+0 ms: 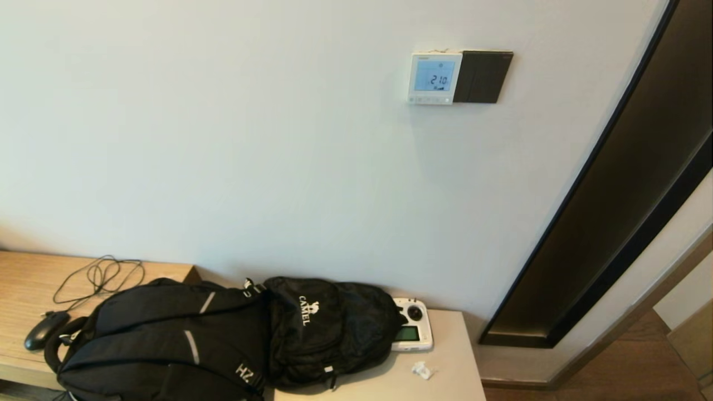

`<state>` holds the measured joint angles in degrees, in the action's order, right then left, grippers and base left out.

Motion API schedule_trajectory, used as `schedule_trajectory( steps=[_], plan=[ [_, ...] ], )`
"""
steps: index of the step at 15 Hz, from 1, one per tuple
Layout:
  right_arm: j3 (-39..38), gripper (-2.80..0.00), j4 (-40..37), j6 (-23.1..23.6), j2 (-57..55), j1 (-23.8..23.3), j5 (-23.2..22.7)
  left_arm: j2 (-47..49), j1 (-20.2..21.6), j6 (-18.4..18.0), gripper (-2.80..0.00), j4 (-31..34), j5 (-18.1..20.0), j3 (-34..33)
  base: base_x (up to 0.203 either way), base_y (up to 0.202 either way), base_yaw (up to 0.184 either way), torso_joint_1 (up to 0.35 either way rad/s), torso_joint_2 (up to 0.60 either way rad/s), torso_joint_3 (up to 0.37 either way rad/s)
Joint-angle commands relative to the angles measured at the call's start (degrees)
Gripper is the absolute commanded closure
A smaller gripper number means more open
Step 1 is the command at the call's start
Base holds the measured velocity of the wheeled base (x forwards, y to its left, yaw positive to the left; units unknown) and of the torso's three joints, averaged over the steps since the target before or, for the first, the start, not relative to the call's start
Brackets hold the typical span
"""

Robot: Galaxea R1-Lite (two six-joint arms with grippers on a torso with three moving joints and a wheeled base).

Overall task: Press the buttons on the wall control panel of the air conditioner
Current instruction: Turn off the central air conditioner

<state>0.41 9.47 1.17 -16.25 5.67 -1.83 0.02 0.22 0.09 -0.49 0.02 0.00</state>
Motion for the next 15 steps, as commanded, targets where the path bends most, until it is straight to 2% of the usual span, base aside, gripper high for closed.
schedule_trajectory(
  steps=[1,4,7,8,11,12,13,15],
  plan=[
    [-0.5,0.0,0.11,0.36,0.6,0.02,-0.09,-0.11,0.04,0.0,0.0,-0.04,-0.02,0.0,0.0,0.0,0.0,0.0,0.0,0.0],
    [-0.5,0.0,-0.75,-0.02,0.69,-0.13,-0.17,-0.11,0.04,0.0,0.0,-0.04,-0.02,0.0,0.0,0.0,0.0,0.0,0.0,0.0],
    [-0.3,0.0,-1.92,0.41,4.22,-5.94,-3.39,-0.04,0.04,0.0,0.0,-0.04,-0.02,0.0,0.0,0.0,0.0,0.0,0.0,0.0],
    [-0.11,0.0,-2.41,0.61,6.5,-6.41,-4.25,-0.03,0.04,0.0,0.0,-0.04,-0.02,0.0,0.0,0.0,0.0,0.0,0.0,0.0],
    [0.47,0.0,-6.84,1.17,13.66,-6.45,-1.73,-0.1,0.04,0.0,0.0,-0.04,0.01,0.0,0.0,0.0,0.0,0.0,0.0,0.0],
    [0.31,0.0,-9.82,3.58,15.91,-6.46,-0.27,-0.03,0.04,0.0,0.0,-0.04,-0.02,0.0,0.0,0.0,0.0,0.0,0.0,0.0],
    [-0.19,0.0,-9.86,5.57,16.29,-6.46,0.33,-0.11,0.04,0.0,0.0,-0.04,-0.02,0.0,0.0,0.0,0.0,0.0,0.0,0.0],
    [-0.32,0.0,-9.3,5.43,16.25,-6.46,0.43,-0.06,0.04,0.0,0.0,-0.04,-0.02,0.0,0.0,0.0,0.0,0.0,0.0,0.0]
  ],
)
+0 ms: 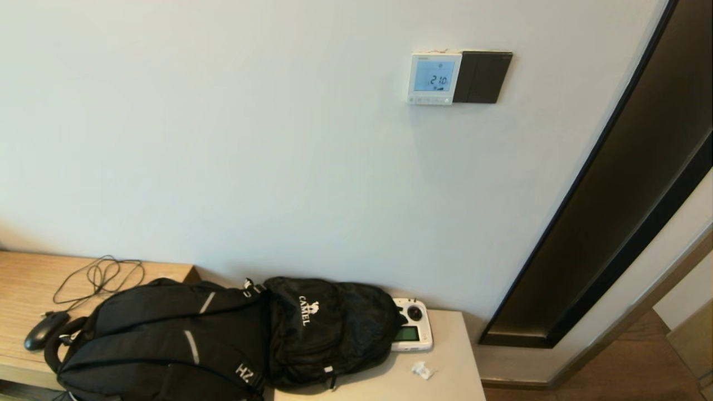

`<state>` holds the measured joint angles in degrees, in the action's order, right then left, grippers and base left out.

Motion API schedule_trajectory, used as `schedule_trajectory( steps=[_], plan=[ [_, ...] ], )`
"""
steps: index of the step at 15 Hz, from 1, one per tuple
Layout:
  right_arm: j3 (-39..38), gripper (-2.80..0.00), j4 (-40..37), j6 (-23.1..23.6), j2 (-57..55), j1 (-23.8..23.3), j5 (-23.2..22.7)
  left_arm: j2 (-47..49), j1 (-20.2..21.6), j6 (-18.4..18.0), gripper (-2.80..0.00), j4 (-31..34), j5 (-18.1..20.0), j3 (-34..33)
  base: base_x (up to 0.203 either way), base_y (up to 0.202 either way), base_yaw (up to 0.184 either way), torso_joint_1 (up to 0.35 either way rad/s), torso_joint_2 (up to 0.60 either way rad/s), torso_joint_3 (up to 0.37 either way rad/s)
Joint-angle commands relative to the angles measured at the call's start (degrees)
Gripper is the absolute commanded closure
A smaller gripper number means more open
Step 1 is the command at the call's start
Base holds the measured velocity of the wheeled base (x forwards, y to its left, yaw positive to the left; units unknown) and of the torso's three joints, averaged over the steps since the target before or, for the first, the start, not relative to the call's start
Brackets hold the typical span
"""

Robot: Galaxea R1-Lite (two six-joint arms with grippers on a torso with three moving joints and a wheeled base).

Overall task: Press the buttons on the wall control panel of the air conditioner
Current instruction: Turn off the central air conditioner

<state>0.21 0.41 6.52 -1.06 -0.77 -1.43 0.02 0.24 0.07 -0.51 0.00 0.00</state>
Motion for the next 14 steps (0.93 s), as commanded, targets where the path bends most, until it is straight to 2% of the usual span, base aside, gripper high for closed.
schedule_trajectory(
  steps=[1,14],
  plan=[
    [-0.12,0.0,-0.24,0.07,0.97,-0.02,0.02,-0.1,-0.02,0.01,0.0,-0.02,0.04,0.0,0.0,0.0,0.0,0.0,0.0,0.0],
    [-0.12,0.0,-0.06,-2.65,0.98,-0.02,0.24,-0.08,0.02,0.01,0.0,-0.02,0.0,0.0,0.0,0.0,0.0,0.0,0.0,0.0]
  ],
)
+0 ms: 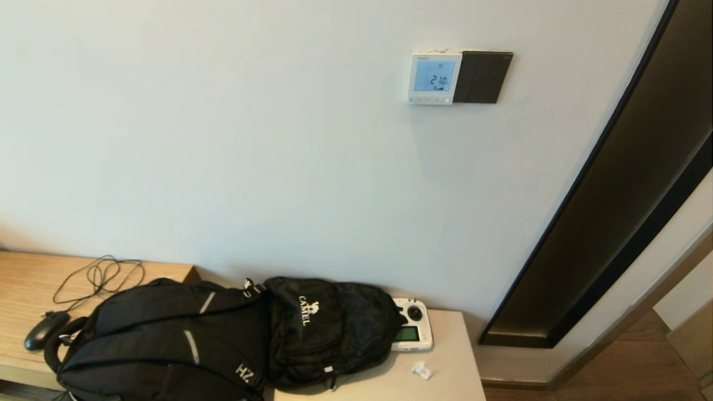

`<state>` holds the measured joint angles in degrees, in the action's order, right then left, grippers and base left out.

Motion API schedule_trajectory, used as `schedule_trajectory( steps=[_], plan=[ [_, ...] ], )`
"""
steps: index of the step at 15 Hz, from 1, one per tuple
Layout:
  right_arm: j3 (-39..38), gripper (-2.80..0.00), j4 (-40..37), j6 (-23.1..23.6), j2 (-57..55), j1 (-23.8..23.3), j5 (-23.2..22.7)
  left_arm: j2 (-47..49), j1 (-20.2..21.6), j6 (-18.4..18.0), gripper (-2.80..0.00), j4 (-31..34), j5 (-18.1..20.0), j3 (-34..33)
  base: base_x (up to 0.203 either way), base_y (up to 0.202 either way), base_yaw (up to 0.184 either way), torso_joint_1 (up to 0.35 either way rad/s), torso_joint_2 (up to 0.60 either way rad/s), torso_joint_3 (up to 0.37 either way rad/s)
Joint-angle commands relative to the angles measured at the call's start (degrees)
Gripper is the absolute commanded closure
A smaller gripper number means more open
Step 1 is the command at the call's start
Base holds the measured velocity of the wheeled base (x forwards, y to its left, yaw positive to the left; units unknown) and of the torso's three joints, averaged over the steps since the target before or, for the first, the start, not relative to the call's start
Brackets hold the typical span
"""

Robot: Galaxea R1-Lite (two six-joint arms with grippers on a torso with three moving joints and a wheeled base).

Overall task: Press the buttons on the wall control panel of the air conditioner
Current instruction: Turn off the central air conditioner

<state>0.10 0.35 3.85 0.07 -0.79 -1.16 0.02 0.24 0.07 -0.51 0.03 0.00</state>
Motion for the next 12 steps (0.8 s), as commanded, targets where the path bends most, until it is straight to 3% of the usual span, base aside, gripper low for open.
schedule_trajectory(
  steps=[1,12],
  plan=[
    [-0.01,0.0,0.01,0.1,-0.07,0.0,-0.07,-0.11,0.02,0.01,0.0,-0.02,-0.03,0.0,0.0,0.0,0.0,0.0,0.0,0.0],
    [-0.1,0.0,-0.08,-0.27,-0.16,0.0,0.1,-0.1,0.02,0.01,0.0,-0.02,0.01,0.0,0.0,0.0,0.0,0.0,0.0,0.0]
  ],
)
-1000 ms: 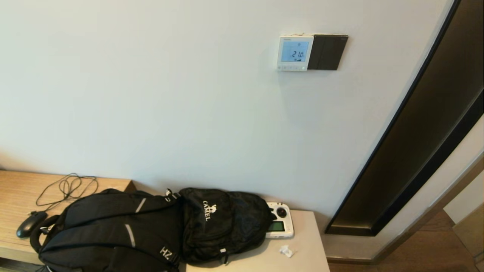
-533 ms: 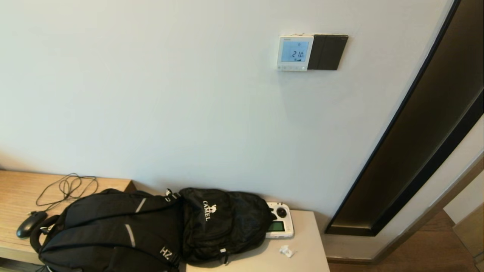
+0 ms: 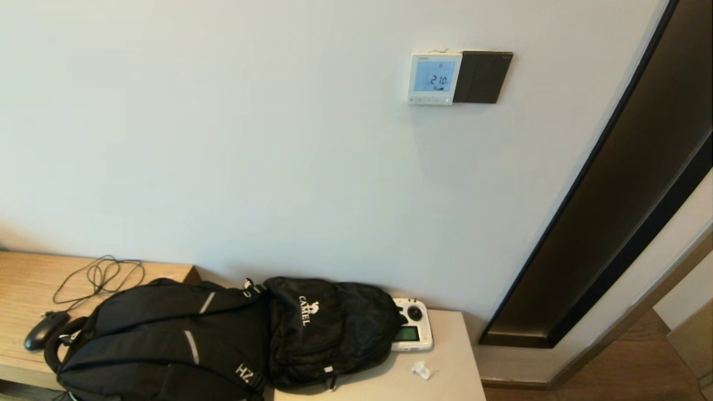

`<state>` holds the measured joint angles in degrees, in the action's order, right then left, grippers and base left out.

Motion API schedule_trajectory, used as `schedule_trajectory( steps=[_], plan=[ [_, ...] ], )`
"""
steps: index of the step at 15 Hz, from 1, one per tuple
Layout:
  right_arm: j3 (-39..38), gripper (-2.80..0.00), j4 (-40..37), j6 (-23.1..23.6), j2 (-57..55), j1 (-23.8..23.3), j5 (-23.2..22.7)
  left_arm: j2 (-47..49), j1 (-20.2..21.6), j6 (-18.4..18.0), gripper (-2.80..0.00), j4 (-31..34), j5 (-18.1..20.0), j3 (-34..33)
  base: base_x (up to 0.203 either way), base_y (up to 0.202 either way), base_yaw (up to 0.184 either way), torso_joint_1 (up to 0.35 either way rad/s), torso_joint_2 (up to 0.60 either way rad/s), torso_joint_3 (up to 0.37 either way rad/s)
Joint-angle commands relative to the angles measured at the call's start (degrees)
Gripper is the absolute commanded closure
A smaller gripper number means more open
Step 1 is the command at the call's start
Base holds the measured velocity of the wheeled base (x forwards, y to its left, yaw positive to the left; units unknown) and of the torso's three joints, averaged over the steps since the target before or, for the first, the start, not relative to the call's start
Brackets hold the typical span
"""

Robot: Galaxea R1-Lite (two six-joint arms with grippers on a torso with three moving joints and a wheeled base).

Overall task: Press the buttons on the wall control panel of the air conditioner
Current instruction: Turn off the central air conditioner

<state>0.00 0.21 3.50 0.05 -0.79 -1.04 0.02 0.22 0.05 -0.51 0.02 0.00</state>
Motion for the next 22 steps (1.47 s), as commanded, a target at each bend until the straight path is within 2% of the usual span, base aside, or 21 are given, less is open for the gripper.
schedule_trajectory(
  steps=[1,22],
  plan=[
    [0.0,0.0,0.06,0.1,-0.14,0.0,-0.02,-0.02,0.04,0.04,0.0,-0.02,-0.02,0.0,0.0,0.0,0.0,0.0,0.0,0.0],
    [0.0,0.0,-0.03,-0.42,0.04,0.0,0.07,-0.02,0.04,0.04,0.0,-0.02,-0.02,0.0,0.0,0.0,0.0,0.0,0.0,0.0]
  ],
)
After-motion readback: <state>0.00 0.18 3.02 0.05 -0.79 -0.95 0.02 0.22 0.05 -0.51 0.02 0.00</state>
